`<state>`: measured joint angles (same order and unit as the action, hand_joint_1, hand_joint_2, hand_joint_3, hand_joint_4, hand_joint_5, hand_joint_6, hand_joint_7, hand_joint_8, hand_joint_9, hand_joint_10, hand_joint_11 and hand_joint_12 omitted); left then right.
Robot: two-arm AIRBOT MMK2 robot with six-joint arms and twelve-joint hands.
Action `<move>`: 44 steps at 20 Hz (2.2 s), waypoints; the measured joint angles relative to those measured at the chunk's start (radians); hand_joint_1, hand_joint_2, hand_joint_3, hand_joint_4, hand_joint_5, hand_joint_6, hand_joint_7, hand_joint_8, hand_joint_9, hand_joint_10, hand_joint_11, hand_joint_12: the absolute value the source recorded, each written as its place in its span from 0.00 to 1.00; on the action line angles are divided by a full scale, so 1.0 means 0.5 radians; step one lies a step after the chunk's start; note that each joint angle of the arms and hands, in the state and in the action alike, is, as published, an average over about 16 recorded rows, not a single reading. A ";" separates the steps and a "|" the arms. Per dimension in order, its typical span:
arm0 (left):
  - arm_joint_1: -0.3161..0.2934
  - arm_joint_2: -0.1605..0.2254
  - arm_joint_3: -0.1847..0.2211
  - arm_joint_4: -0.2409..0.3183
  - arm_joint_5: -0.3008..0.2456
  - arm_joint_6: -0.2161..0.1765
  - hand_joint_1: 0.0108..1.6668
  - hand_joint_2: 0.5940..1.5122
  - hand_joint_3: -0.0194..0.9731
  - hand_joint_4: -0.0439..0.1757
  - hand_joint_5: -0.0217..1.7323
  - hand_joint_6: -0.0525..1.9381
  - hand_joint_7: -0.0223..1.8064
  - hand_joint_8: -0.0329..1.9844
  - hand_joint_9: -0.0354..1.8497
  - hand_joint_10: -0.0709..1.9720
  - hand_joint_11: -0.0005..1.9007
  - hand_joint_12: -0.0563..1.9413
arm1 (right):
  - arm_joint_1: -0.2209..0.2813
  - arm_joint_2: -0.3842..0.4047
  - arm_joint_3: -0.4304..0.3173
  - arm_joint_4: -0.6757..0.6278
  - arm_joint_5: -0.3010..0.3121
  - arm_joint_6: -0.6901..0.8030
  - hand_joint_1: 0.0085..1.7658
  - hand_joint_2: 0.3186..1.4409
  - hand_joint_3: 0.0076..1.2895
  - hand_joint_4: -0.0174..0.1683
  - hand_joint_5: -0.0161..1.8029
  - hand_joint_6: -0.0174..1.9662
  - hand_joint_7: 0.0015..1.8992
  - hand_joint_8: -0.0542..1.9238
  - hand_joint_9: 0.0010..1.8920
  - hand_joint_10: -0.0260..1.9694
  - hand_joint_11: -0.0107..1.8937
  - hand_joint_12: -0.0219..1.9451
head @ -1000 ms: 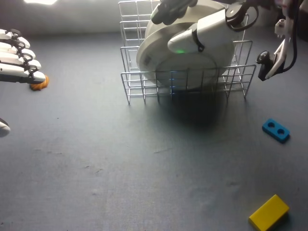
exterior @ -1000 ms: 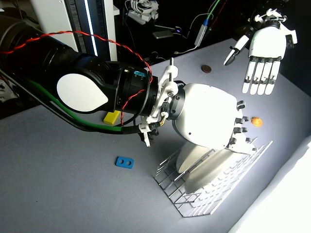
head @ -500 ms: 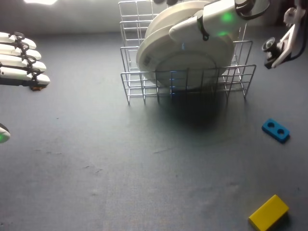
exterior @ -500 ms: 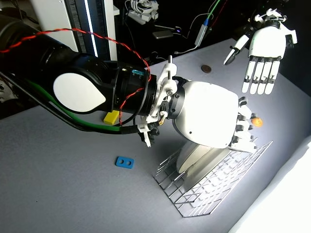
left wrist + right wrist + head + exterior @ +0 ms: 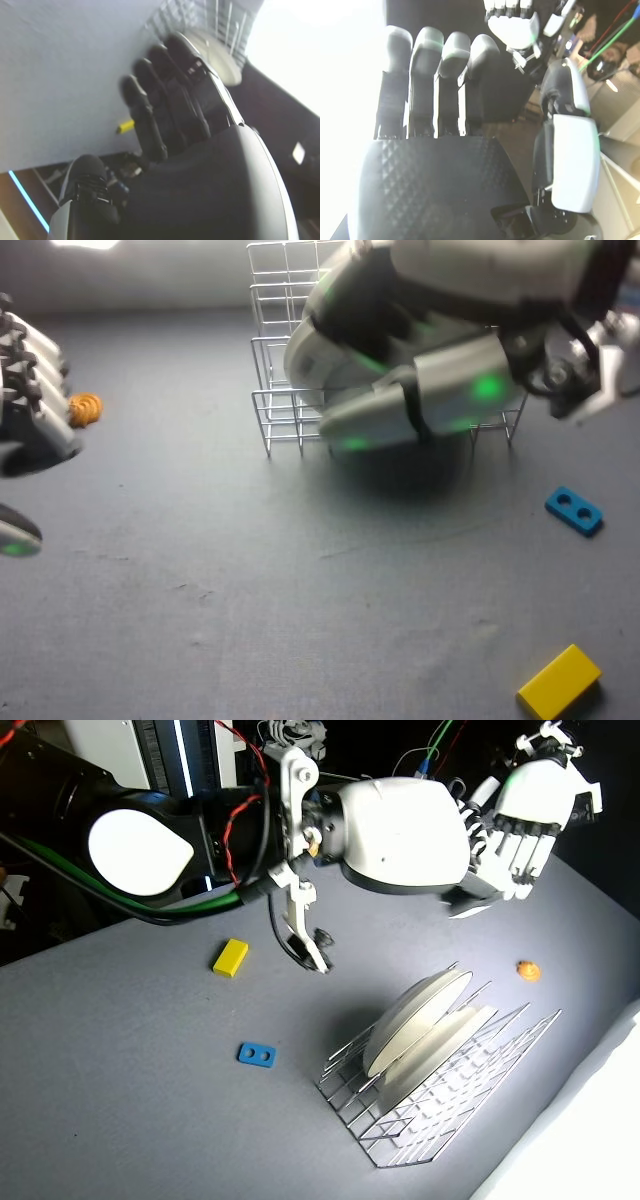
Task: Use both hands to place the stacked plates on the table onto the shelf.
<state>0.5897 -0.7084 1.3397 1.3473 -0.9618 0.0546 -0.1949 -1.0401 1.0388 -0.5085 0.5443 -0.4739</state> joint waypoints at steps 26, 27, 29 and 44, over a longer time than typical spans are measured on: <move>-0.525 -0.040 -0.062 0.399 -0.807 -0.085 0.55 0.64 0.01 0.92 0.75 1.00 0.72 0.97 0.70 0.97 0.67 1.00 | -0.104 0.250 -0.242 -0.377 0.235 0.064 0.32 0.91 0.00 0.96 0.94 0.99 0.91 1.00 0.98 0.97 1.00 0.98; -0.535 -0.043 -0.065 0.410 -0.834 -0.084 0.55 0.64 0.01 0.92 0.75 1.00 0.72 0.97 0.70 0.97 0.67 1.00 | -0.104 0.249 -0.242 -0.383 0.239 0.064 0.32 0.91 0.00 0.96 0.94 0.99 0.91 1.00 0.98 0.97 1.00 0.98; -0.551 -0.048 -0.071 0.433 -0.876 -0.083 0.55 0.64 0.01 0.92 0.75 1.00 0.72 0.97 0.70 0.97 0.67 1.00 | -0.105 0.249 -0.242 -0.394 0.247 0.065 0.32 0.91 0.00 0.96 0.94 0.99 0.91 1.00 0.98 0.97 1.00 0.98; -0.581 -0.048 -0.102 0.492 -1.008 -0.067 0.55 0.64 0.01 0.92 0.75 1.00 0.75 0.97 0.72 0.97 0.66 1.00 | -0.115 0.249 -0.242 -0.460 0.304 0.065 0.32 0.91 0.00 0.96 0.93 0.99 0.89 0.99 0.96 0.97 1.00 0.98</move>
<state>0.2992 -0.7326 1.2889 1.5933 -1.4659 0.0212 -0.2526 -0.9157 0.9176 -0.7384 0.6965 -0.4416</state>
